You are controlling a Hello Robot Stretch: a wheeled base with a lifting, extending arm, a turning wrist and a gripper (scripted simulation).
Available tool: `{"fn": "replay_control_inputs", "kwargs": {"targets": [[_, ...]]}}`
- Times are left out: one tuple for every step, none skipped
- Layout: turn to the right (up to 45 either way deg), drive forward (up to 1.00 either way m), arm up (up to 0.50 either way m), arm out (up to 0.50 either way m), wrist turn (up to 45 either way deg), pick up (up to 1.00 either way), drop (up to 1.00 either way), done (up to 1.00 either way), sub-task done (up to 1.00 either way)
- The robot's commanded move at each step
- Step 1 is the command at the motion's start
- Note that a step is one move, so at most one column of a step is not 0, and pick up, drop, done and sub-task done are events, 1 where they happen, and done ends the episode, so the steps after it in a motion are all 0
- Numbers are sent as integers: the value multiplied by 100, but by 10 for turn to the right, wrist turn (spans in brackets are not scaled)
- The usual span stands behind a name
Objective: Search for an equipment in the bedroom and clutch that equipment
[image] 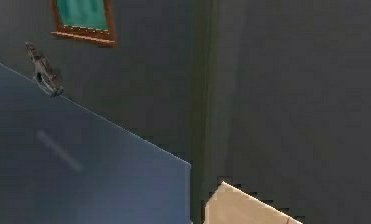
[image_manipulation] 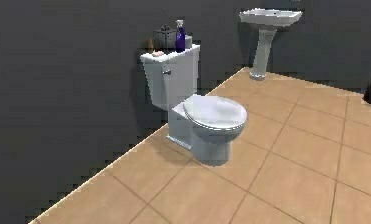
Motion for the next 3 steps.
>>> {"fn": "replay_control_inputs", "kwargs": {"targets": [[0,10,0,0,0,0,0,0,0],[-60,0,0,0,0,0,0,0,0],[0,30,0,0,0,0,0,0,0]]}}
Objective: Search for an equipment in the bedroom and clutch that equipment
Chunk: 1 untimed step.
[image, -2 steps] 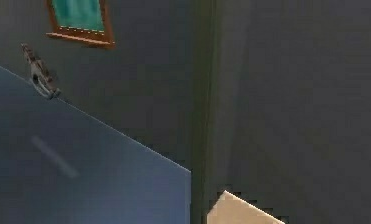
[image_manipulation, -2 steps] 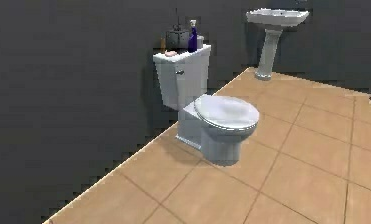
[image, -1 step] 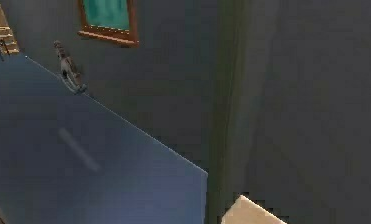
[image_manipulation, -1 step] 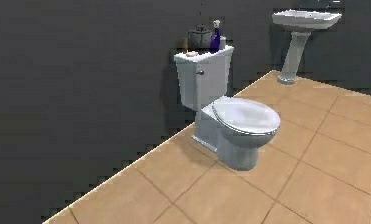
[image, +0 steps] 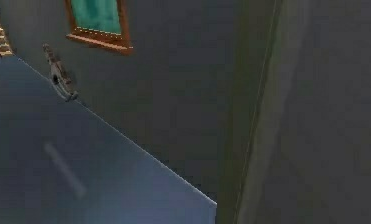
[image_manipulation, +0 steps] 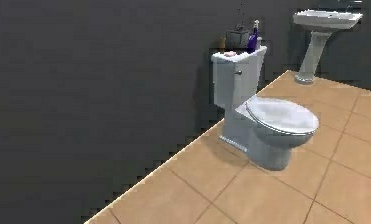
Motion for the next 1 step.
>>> {"fn": "replay_control_inputs", "kwargs": {"targets": [[-450,0,0,0,0,0,0,0,0]]}}
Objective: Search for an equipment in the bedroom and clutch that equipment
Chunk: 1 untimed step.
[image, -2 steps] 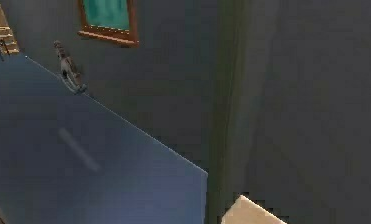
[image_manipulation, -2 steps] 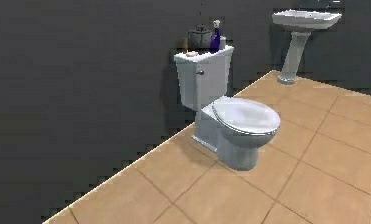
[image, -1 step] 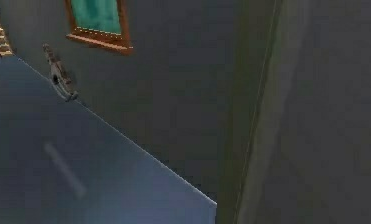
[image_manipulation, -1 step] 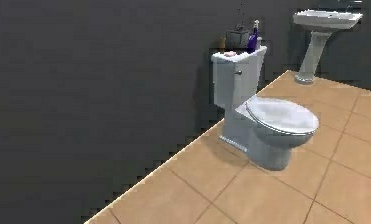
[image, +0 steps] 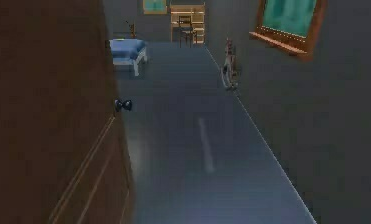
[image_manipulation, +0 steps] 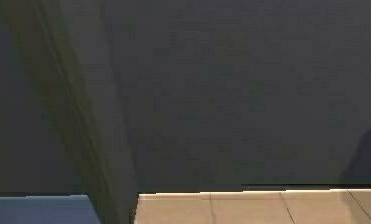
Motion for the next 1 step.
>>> {"fn": "replay_control_inputs", "kwargs": {"targets": [[0,100,0,0,0,0,0,0,0]]}}
